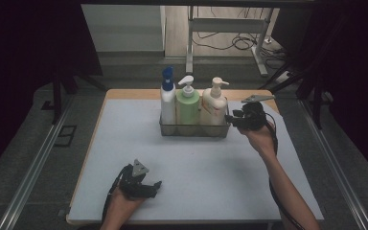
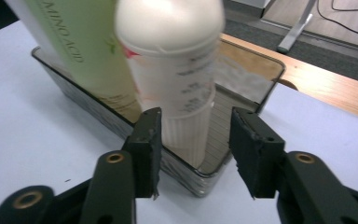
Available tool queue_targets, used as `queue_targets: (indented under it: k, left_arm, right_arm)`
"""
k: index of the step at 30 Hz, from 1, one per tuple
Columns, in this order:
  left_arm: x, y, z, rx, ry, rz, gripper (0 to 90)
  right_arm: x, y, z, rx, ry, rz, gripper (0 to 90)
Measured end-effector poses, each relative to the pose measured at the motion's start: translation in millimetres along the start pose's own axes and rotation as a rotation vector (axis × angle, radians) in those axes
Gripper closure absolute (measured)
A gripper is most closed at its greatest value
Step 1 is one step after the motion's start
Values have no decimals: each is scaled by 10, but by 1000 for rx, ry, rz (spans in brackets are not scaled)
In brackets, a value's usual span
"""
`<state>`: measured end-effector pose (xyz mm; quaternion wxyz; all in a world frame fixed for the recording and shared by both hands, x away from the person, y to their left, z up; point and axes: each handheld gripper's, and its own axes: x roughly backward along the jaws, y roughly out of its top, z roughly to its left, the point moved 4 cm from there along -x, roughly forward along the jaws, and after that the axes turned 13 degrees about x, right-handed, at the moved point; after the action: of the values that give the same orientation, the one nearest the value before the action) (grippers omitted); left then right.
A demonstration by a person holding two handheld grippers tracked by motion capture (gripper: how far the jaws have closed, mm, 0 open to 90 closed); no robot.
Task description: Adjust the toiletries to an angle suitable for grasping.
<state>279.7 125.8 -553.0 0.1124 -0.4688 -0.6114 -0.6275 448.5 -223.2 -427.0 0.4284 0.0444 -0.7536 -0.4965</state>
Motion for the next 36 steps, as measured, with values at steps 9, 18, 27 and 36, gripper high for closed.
queue_targets:
  k: [9, 18, 27, 36]
  left_arm:
    - [0, 0, 0, 0, 0, 0, 123]
    - [0, 0, 1, 0, 0, 0, 123]
    - [1, 0, 3, -2, 1, 2, 123]
    - [1, 0, 3, -2, 0, 2, 123]
  right_arm:
    - [-81, -12, -119, -21, -23, -2, 799]
    - [-269, 19, -216, -35, -33, 15, 896]
    - [-466, 28, -240, -31, -13, 39, 896]
    - [-615, -17, -256, -25, 18, 59, 896]
